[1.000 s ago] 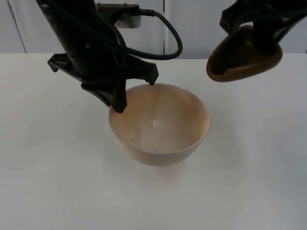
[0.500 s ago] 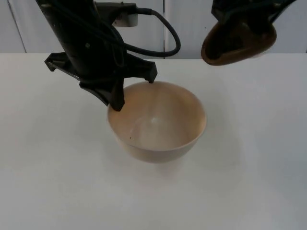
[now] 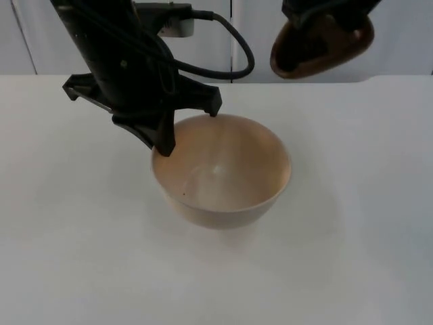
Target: Pick up the bowl with the left hand and pour the coffee beans from the cup into the bowl with the right hand.
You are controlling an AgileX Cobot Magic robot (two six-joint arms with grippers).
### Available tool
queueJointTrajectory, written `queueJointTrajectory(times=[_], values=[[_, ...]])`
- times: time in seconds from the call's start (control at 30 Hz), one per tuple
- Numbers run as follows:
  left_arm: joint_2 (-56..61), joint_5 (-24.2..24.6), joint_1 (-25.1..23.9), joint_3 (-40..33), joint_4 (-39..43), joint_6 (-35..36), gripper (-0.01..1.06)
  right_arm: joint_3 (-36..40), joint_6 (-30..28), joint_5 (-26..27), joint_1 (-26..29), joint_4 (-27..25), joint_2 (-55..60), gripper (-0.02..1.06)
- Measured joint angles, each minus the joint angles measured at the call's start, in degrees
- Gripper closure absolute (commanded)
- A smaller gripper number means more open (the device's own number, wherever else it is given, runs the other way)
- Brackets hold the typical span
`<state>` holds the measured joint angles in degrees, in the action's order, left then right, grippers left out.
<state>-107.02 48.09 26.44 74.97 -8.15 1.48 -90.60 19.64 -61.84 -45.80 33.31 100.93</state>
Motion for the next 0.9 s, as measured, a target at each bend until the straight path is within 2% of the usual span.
queueJointTrajectory(times=[0.23, 0.63, 0.9], values=[[0.0, -0.41, 0.0, 0.0, 0.23, 0.0, 1.05, -0.1, 0.14, 0.0, -3.93, 6.37, 0.76, 1.04], [0.0, -0.49, 0.0, 0.0, 0.23, 0.0, 1.05, -0.1, 0.14, 0.09, -7.04, 15.77, 1.11, 1.04], [0.0, -0.38, 0.0, 0.0, 0.23, 0.38, 1.05, -0.1, -0.55, -0.35, -8.49, 18.99, 1.11, 1.04]])
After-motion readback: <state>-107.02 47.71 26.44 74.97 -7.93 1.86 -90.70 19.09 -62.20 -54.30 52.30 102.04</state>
